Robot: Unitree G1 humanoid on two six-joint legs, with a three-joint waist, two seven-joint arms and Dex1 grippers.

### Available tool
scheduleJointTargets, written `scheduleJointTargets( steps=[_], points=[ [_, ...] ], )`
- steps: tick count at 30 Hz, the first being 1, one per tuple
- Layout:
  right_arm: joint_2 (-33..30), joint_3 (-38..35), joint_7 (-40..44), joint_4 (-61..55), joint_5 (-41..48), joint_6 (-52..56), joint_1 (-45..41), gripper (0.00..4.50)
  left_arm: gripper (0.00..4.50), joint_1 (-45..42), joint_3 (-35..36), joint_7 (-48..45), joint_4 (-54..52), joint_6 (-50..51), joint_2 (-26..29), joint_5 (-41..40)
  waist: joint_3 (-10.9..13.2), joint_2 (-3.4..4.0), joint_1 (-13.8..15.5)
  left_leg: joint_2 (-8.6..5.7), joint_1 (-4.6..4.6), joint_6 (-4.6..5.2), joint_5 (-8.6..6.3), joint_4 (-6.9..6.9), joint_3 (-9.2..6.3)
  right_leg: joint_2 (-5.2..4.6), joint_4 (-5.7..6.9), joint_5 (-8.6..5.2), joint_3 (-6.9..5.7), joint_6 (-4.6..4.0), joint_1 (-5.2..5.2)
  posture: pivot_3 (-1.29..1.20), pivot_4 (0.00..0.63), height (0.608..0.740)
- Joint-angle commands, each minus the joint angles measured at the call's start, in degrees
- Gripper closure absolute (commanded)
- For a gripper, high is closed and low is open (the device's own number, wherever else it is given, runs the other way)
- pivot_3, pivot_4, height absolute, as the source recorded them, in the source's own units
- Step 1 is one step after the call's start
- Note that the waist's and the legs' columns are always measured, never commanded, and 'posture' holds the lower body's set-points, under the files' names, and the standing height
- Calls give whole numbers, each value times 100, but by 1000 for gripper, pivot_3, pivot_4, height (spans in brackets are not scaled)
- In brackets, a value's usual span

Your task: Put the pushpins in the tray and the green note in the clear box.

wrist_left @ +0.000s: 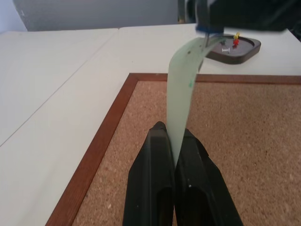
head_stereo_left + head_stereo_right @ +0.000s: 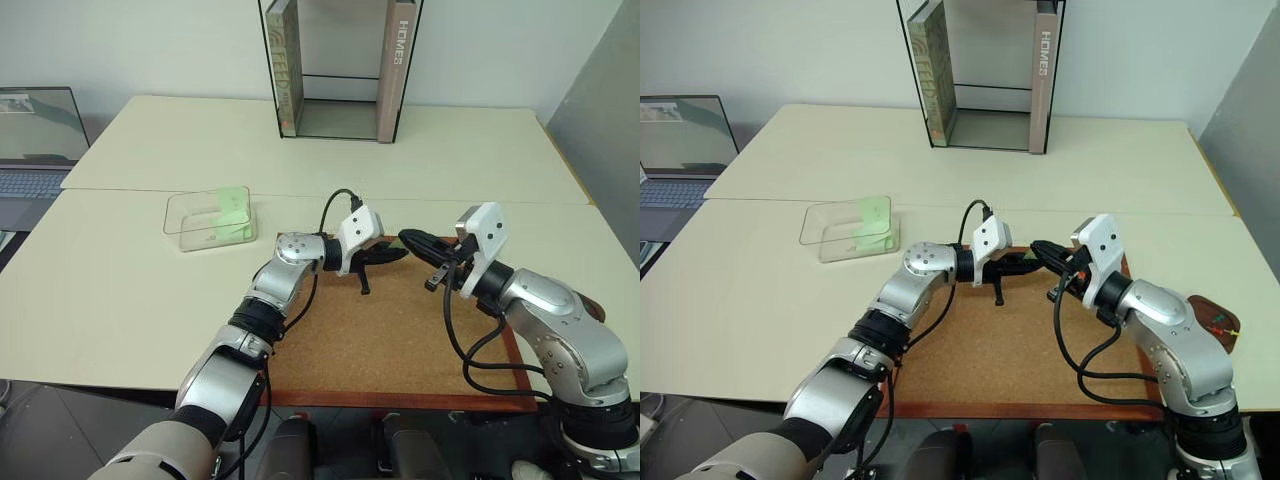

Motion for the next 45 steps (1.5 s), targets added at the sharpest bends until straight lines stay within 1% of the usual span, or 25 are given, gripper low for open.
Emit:
scheduleJointTargets(
  steps=[1,6,10,12,15,18,24,29,31,33,35,43,45],
  points=[
    [91,-621,-225,-422,555,206,40,4500,4412,86,-70,40,-244,-26,-8,115,0,0,1,0,0,0,0,0,-1,0,0,0,0,0,1,0,150,740],
    [-106,-1501,-441,-706,1182,589,326,4500,4412,231,-146,144,-416,60,-123,230,-1,0,9,0,1,1,0,5,-2,-1,4,2,-1,-3,3,0,150,740],
    [-421,-2298,-589,-706,1228,694,893,4500,4412,472,-146,355,-1004,159,-50,313,-2,-1,28,-1,0,1,1,6,-2,-2,3,3,0,-5,5,0,150,740],
    [-555,-2695,-606,-594,1052,617,1351,4500,4412,682,-202,381,-1563,216,107,383,-3,1,31,0,2,1,0,5,1,-2,4,3,4,-6,5,0,150,740],
    [-705,-3080,-704,-385,706,517,1915,4500,4412,953,-228,407,-2276,347,318,411,-8,7,31,1,5,1,0,3,1,-2,4,3,6,-6,6,0,150,740],
    [-900,-3422,-699,-43,362,381,2368,4500,4412,1171,-328,529,-2808,597,365,443,-12,14,24,4,12,1,1,5,10,-1,13,3,12,-6,7,0,150,740],
    [-1247,-3523,-702,621,-181,433,2784,4500,4412,1266,-490,600,-3023,624,422,529,-12,14,17,-7,35,19,13,13,15,1,47,9,20,-4,13,0,150,740],
    [-1301,-3308,-643,969,-307,452,2681,4500,4412,1288,-585,643,-3012,566,390,566,-12,14,-20,-5,100,21,15,8,14,3,54,5,21,-9,70,0,150,740],
    [-1312,-3261,-624,1086,-344,443,2627,4500,4412,1287,-612,666,-3013,570,367,581,-12,14,-23,-2,101,21,15,8,14,4,54,5,21,-10,72,0,150,740],
    [-1315,-3089,-560,1227,-375,422,2574,4032,4500,1307,-643,680,-3039,562,364,586,-13,15,-20,-4,100,21,15,9,13,4,54,6,21,-9,72,0,150,740],
    [-1329,-2953,-493,1313,-403,435,2543,3686,4500,1324,-666,683,-3060,541,391,585,-13,15,-16,-6,98,21,15,8,14,4,52,6,22,-8,73,0,150,740],
    [-1305,-2771,-465,1473,-499,464,2415,1579,4500,1311,-659,721,-3024,537,409,603,-12,14,-6,-13,93,21,15,6,15,0,45,5,24,-8,72,0,150,740],
    [-1286,-2775,-474,1455,-512,457,2387,1216,4500,1302,-655,723,-3009,529,403,606,-12,15,-8,-13,94,22,15,6,14,0,45,6,24,-8,72,0,150,740]
  ],
)
